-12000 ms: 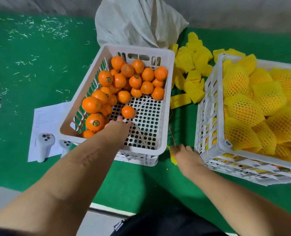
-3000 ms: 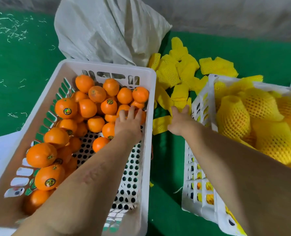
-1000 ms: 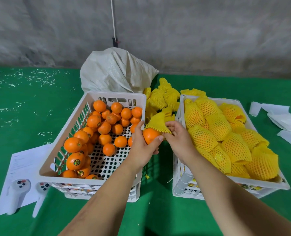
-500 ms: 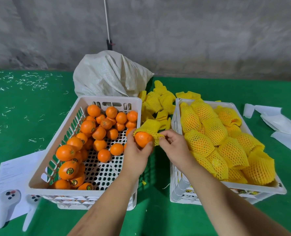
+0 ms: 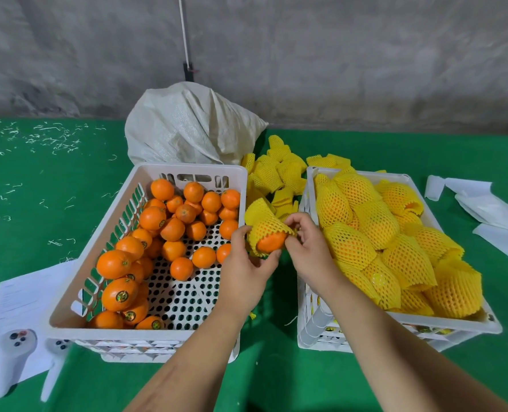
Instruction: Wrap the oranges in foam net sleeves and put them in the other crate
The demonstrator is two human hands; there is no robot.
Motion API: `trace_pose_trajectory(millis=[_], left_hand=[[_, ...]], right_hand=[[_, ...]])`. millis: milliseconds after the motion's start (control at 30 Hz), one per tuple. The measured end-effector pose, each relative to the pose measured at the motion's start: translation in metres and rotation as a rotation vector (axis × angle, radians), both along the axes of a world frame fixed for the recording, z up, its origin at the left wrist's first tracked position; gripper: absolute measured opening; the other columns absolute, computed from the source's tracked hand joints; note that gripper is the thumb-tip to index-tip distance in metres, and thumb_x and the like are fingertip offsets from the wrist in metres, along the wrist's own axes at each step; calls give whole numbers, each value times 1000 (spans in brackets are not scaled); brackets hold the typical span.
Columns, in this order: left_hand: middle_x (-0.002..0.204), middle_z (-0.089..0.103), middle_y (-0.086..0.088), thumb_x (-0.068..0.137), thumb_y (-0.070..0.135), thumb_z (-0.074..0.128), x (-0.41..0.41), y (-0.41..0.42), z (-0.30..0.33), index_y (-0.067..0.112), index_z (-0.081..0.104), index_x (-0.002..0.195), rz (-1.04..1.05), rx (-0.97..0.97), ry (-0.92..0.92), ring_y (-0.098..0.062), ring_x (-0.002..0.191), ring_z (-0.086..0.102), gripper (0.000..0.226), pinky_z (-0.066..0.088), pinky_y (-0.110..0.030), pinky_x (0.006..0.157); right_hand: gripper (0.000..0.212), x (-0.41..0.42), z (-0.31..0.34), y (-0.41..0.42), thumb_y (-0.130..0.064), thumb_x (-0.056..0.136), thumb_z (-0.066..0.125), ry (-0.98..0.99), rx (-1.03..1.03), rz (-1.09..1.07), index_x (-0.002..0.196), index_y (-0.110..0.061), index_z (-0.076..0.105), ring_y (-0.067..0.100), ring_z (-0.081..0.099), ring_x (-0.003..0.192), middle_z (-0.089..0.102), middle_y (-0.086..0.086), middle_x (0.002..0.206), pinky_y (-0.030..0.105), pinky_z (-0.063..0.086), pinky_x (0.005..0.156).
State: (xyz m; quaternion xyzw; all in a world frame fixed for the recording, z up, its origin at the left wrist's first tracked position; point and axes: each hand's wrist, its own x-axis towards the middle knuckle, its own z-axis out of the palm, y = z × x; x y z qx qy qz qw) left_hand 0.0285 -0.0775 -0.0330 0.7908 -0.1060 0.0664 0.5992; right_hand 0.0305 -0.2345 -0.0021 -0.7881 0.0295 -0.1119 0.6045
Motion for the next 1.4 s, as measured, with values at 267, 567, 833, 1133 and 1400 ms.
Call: trace_pose_trajectory(millis=[267,567,833,1133,1400], left_hand=[[105,63,15,84,42,87,5,-3,3,40,44,112,129,-179,35,-8,88,71,52,57,-26,68],[143,43,11,93,38,80,4,5,3,35,38,155,6,128,-49,6,128,44,75,44,-22,103],[121,69,17,97,44,74,5,-2,10,39,48,135,118,-148,82,-4,108,69,47,58,-27,86],[99,73,17,89,59,74,2,-3,9,43,52,139,33,-86,47,-4,69,68,57,53,-19,59],[117,69,15,87,56,78,0,0,7,38,46,134,87,-257,88,-11,105,72,60,63,-37,88]], right_hand=[[18,-3,-1,4,-19,79,58,20,40,27,95,-27,61,8,45,61,52,-11,70,30,38,55],[48,-2,0,-1,-5,95,52,5,-111,14,134,-30,67,6,57,112,56,-7,117,33,51,102],[40,-2,0,7,-32,84,68,48,-41,42,122,-34,57,3,63,76,63,-19,89,33,52,79],[47,-4,3,2,-1,100,47,21,-167,-13,143,-15,60,18,58,123,60,2,131,46,50,107],[34,-6,1,7,-30,84,64,52,-130,-50,117,-22,68,18,71,93,73,-1,101,52,59,84]])
